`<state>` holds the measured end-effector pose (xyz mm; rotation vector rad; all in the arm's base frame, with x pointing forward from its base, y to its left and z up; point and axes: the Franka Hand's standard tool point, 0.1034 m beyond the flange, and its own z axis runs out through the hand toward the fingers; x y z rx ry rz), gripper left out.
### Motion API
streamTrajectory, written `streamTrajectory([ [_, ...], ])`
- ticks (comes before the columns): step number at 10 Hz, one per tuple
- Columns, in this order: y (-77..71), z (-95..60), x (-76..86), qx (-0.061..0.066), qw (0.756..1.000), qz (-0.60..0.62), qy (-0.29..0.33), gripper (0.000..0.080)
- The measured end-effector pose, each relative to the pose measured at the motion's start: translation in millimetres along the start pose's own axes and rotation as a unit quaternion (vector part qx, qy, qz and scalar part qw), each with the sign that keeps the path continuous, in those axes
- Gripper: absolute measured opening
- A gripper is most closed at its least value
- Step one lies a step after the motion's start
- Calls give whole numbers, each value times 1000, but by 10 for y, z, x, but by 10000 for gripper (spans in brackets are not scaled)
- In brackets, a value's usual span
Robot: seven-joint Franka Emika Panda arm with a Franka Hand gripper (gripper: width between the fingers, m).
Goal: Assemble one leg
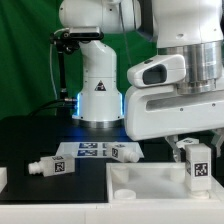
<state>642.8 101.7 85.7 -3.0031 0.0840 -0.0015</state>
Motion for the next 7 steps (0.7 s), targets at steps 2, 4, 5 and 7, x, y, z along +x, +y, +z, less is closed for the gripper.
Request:
streamTrajectory([
  [2, -10, 2, -2, 0, 997, 71, 0, 285],
  [4, -26, 10, -5, -2, 989, 148, 1, 285],
  [5, -22, 12, 2, -1, 975, 223, 7, 285],
  [7, 0, 19, -17, 17, 913, 408, 18, 285],
])
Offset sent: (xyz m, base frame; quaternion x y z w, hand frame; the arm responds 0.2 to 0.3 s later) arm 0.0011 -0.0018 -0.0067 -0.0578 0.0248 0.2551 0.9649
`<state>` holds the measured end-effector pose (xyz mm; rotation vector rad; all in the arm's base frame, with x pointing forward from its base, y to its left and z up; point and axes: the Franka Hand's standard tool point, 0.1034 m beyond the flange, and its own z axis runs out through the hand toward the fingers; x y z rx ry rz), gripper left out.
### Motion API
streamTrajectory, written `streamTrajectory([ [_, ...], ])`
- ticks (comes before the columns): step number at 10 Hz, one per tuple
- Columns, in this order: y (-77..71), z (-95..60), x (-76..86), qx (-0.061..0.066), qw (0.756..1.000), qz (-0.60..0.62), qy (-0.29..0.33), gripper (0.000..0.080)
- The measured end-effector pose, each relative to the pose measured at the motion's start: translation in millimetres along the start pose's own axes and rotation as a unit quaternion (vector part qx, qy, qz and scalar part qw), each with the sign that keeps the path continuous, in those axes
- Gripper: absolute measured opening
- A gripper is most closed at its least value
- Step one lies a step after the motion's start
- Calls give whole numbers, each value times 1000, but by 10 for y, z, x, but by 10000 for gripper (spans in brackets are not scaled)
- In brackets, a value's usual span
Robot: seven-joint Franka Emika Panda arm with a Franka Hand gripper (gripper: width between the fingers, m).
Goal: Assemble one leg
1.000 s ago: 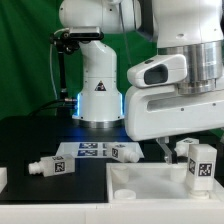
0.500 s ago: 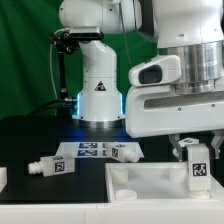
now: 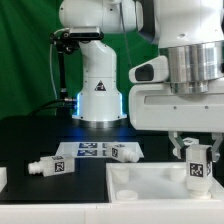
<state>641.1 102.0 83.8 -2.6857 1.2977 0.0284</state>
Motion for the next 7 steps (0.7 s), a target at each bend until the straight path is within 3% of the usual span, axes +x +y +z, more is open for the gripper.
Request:
streamTrajectory([
  [1, 12, -1, 7, 7, 997, 82, -7, 285],
  [3, -29, 4, -83, 1, 982, 190, -8, 285],
  [6, -36, 10, -102, 0, 985, 170, -7, 285],
  [7, -26, 17, -94, -3, 998, 57, -3, 383],
])
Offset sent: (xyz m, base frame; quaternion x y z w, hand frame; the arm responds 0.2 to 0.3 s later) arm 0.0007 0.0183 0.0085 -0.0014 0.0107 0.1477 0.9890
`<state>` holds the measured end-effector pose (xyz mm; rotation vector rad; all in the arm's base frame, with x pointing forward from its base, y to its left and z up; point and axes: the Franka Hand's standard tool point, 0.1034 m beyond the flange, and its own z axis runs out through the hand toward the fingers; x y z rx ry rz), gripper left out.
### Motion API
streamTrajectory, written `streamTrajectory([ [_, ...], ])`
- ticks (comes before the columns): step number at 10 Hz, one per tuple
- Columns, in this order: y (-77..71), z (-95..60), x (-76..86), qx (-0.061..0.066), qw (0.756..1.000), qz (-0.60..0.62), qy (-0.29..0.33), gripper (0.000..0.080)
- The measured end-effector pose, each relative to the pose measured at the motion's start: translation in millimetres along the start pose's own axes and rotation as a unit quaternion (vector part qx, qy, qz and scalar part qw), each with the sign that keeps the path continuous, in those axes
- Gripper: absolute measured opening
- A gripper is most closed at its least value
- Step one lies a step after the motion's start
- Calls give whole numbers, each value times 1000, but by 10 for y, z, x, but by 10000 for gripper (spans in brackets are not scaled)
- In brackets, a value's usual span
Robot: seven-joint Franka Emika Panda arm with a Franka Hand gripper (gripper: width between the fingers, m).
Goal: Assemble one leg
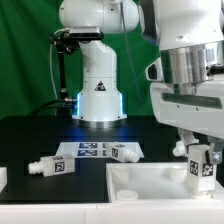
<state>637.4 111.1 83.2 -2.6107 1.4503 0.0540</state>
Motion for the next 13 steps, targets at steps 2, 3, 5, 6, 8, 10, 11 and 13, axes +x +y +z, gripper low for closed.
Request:
streamTrajectory([
  [2, -8, 28, -73, -13, 986, -164, 0, 614],
  [3, -39, 22, -155, -14, 985, -171, 0, 639],
  [5, -35, 26, -150, -14, 967, -253, -1, 648],
  [6, -21, 22, -116, -17, 950, -311, 1, 648],
  [8, 25, 8, 2, -22, 893, -450, 4, 649],
  [10, 47, 37, 36, -32, 835, -549, 5, 649],
  [11, 46, 37, 34, -31, 836, -548, 5, 563],
  [13, 43, 39, 27, -30, 855, -517, 5, 426],
])
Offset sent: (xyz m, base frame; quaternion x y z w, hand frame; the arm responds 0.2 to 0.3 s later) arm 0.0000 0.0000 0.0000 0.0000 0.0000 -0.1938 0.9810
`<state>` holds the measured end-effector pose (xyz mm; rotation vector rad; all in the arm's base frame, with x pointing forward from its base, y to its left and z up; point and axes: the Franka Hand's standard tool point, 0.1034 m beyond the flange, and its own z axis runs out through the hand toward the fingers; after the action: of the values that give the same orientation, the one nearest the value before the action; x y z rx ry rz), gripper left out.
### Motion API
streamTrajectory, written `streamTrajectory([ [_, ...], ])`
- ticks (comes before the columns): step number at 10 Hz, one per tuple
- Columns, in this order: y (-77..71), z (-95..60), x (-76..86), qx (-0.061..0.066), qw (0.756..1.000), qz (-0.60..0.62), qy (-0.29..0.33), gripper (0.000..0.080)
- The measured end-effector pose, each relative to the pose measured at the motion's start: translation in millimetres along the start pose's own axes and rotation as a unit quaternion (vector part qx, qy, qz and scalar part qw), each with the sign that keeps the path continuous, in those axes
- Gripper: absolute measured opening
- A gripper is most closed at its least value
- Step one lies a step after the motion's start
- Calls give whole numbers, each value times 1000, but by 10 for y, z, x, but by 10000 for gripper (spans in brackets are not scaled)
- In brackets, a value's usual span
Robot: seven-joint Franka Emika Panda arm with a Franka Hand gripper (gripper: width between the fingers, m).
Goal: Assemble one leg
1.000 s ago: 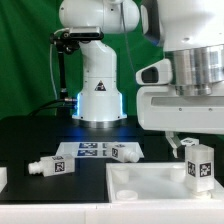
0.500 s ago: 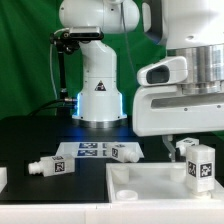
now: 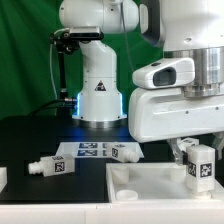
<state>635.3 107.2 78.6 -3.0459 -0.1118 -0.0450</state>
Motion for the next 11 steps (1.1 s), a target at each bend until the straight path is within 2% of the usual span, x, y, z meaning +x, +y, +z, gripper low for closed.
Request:
streamTrajectory([
  [1, -5, 1, -1, 0, 1000, 31, 0, 284],
  [3, -10, 1, 0, 1, 997, 82, 0, 284],
  [5, -26, 9, 4, -1, 981, 195, 7, 284],
  [6, -34, 8, 6, 2, 955, 297, 8, 284],
  [7, -31, 6, 13, 10, 922, 388, 6, 284],
  [9, -15, 14, 23, 29, 837, 546, 4, 285],
  [10, -7, 4, 31, 32, 809, 587, 1, 285],
  [11, -14, 4, 29, 31, 793, 608, -1, 285],
])
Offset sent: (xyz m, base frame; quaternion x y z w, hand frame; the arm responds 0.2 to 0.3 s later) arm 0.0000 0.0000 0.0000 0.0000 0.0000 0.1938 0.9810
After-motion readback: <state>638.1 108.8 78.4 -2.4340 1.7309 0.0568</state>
